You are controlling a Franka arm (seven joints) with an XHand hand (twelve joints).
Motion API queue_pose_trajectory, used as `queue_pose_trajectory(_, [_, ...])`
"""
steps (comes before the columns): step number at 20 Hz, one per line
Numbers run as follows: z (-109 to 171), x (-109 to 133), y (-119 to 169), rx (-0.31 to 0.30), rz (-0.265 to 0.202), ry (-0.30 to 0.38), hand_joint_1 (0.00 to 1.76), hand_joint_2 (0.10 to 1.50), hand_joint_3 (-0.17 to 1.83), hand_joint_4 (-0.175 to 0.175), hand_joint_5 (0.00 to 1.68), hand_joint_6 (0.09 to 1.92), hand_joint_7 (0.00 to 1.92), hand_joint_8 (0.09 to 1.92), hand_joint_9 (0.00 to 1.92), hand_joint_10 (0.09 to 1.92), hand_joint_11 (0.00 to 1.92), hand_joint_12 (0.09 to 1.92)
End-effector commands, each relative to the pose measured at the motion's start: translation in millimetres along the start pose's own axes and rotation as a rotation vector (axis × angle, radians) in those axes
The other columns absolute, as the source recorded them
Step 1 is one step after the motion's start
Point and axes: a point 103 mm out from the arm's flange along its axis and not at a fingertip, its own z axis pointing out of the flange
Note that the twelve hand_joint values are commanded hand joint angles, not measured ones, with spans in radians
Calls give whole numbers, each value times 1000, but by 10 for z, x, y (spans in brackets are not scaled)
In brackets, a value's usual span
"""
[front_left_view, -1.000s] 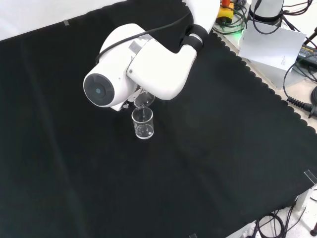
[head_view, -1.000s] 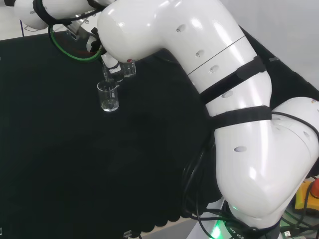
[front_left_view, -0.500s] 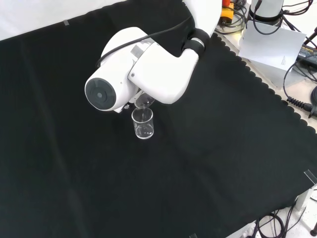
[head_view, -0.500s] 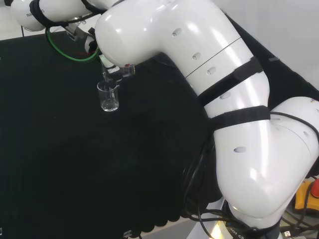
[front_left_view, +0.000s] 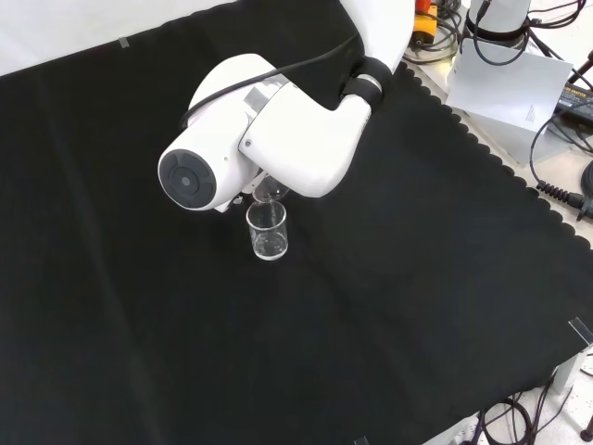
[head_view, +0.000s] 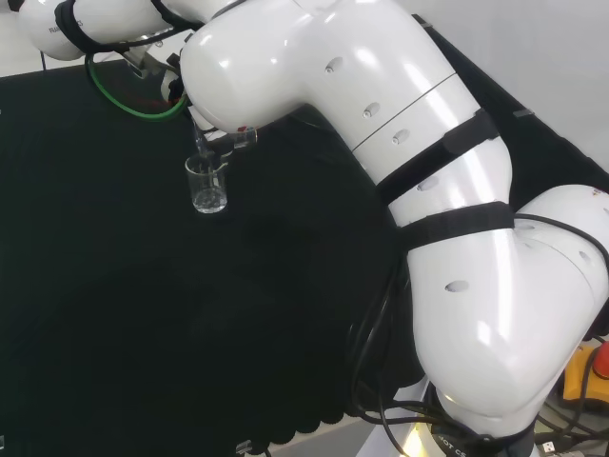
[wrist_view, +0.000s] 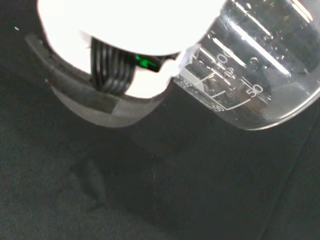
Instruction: Pour the water from the handheld beaker into the one on the table.
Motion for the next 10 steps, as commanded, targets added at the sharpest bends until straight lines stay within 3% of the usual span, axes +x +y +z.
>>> queue_pose_trajectory(1, [0,1,-8,0,-1,0,1295,711,649,-175,1124,895,1183,872,1448,703,1116,871])
queue_pose_trajectory(10, [-17,7,-67,8,7,-10,1295,712,649,-175,1124,897,1182,873,1448,705,1115,871])
